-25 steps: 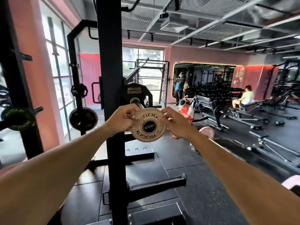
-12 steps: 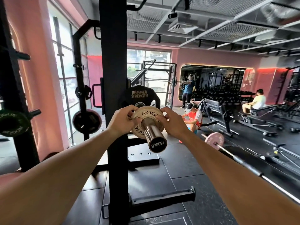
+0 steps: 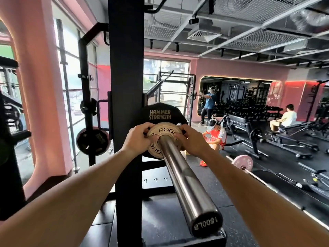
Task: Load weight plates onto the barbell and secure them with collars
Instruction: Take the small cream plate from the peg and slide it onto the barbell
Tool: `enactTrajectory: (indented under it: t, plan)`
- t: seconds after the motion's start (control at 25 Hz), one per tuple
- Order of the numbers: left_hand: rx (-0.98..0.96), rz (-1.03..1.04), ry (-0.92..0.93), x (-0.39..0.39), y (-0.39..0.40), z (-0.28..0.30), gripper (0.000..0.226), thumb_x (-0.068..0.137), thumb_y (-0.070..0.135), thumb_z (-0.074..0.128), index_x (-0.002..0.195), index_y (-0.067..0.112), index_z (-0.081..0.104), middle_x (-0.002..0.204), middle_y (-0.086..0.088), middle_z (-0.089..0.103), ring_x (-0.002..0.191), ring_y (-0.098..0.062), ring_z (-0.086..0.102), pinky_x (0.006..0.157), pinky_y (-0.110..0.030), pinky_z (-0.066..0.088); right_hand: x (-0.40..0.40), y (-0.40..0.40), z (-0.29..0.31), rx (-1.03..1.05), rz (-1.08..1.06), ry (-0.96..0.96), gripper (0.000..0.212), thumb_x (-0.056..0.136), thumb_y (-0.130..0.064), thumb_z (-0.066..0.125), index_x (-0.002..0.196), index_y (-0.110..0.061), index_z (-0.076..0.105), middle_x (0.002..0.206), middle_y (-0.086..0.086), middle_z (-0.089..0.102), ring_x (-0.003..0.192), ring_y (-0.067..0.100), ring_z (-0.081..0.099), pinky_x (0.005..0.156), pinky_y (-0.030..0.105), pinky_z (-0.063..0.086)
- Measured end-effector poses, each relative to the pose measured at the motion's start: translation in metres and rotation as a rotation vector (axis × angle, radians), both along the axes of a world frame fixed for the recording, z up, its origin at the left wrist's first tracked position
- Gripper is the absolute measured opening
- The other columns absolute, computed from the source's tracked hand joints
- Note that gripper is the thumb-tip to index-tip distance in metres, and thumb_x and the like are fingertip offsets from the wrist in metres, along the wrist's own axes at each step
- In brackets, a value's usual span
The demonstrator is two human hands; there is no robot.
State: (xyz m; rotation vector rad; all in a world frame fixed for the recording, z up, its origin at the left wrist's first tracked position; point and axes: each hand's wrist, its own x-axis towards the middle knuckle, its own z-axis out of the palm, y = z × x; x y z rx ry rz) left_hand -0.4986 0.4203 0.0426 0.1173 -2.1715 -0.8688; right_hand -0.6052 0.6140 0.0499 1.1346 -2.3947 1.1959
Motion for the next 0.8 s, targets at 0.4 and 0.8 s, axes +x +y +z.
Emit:
enactTrajectory:
  t: [0.4, 0.8]
  plan:
    - [-0.353, 0.408, -0.060, -0.039, -0.027, 0.002, 0.062, 0.072, 0.036, 0.088, 0.123, 0.033, 0.054, 0.119, 0.000, 0.046, 0.117, -0.025, 0.040, 0.082, -0.048, 0.054, -0.058, -0.032, 0.013, 0.037, -0.098, 0.196, 0.032, 0.081, -0.037, 0.079, 0.092, -0.021, 0.054, 0.076, 0.000, 0.064, 0.076, 0.026, 0.063, 0.067, 0.035, 0.048]
    - [-0.443, 0.456, -0.241, -0.039, -0.021, 0.017, 0.061, 0.077, 0.036, 0.081, 0.125, 0.034, 0.043, 0.118, 0.000, 0.036, 0.116, -0.026, 0.038, 0.080, -0.042, 0.051, -0.068, -0.041, 0.017, 0.115, -0.061, 0.141, 0.027, 0.089, -0.034, 0.071, 0.096, -0.016, 0.051, 0.085, 0.008, 0.064, 0.083, 0.032, 0.062, 0.074, 0.039, 0.050]
